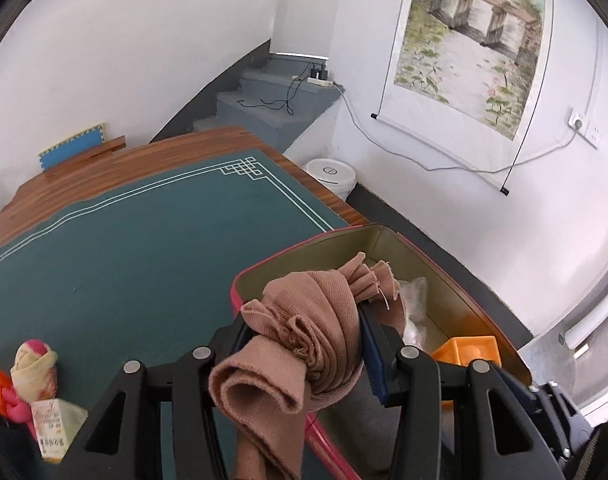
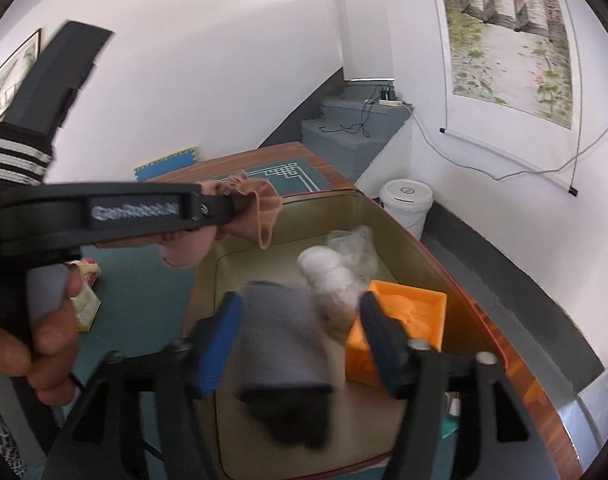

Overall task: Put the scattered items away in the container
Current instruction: 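Carry the beige cloth and grey sock into the red tin and release both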

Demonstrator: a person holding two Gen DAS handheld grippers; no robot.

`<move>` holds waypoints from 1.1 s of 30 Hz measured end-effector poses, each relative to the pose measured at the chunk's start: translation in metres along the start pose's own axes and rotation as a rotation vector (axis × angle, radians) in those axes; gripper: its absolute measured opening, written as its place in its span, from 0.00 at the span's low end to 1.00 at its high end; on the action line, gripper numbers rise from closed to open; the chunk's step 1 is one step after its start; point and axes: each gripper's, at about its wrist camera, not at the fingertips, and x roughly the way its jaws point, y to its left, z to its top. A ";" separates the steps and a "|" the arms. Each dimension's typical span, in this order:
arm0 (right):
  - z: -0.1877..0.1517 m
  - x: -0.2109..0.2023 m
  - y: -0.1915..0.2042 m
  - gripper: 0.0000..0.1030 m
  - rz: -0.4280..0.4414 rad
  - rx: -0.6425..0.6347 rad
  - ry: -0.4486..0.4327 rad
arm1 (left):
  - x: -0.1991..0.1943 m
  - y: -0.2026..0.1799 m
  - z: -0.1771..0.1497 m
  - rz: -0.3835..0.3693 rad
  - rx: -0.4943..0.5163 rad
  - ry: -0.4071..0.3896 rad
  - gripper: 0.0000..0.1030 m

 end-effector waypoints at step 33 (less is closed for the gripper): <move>-0.003 -0.004 0.005 0.77 -0.028 -0.029 -0.075 | -0.062 0.039 -0.051 0.072 -0.015 -0.054 0.82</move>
